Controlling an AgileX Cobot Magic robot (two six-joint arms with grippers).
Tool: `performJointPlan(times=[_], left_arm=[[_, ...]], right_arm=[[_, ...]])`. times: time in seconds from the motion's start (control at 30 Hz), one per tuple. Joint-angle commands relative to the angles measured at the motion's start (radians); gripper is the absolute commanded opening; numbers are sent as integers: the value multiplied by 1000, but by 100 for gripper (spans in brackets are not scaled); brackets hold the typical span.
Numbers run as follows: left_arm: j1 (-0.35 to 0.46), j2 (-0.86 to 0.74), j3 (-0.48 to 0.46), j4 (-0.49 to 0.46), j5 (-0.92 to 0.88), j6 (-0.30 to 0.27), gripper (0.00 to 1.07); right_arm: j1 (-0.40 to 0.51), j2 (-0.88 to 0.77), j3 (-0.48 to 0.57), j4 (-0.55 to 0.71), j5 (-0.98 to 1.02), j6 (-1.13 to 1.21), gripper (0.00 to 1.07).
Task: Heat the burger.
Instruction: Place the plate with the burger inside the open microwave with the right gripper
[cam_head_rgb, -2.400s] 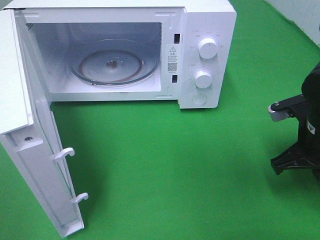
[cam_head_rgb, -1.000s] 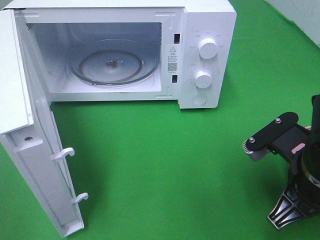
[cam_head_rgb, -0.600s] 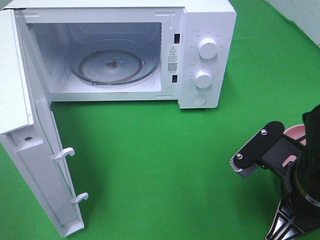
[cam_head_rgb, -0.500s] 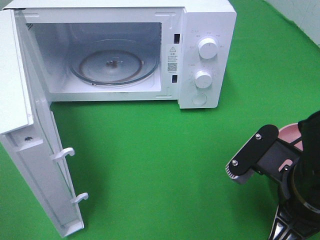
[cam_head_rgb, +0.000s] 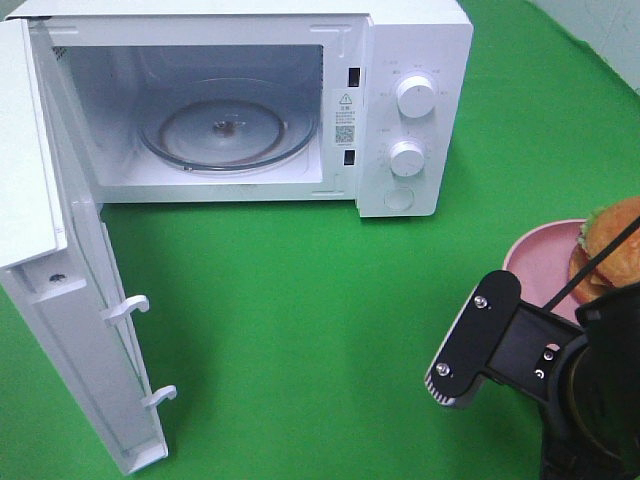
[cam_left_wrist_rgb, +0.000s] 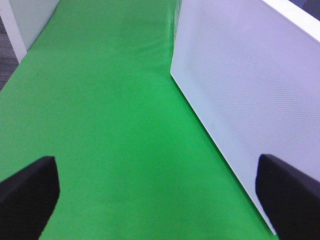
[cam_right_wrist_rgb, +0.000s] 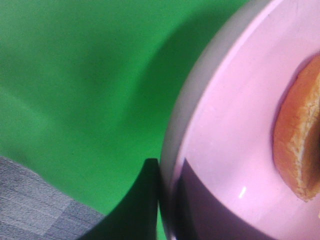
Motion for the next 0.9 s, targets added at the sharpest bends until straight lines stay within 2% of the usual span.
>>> performJointPlan(times=[0.03, 0.43, 0.9], left_arm=[[3, -5, 3, -2, -7, 2, 100], [3, -5, 3, -2, -7, 2, 100], [3, -5, 3, -2, -7, 2, 100]], right_arm=[[16, -9, 1, -84, 49, 10, 0], [16, -9, -1, -144, 28, -43, 0], [16, -9, -1, -170, -146, -262, 0]])
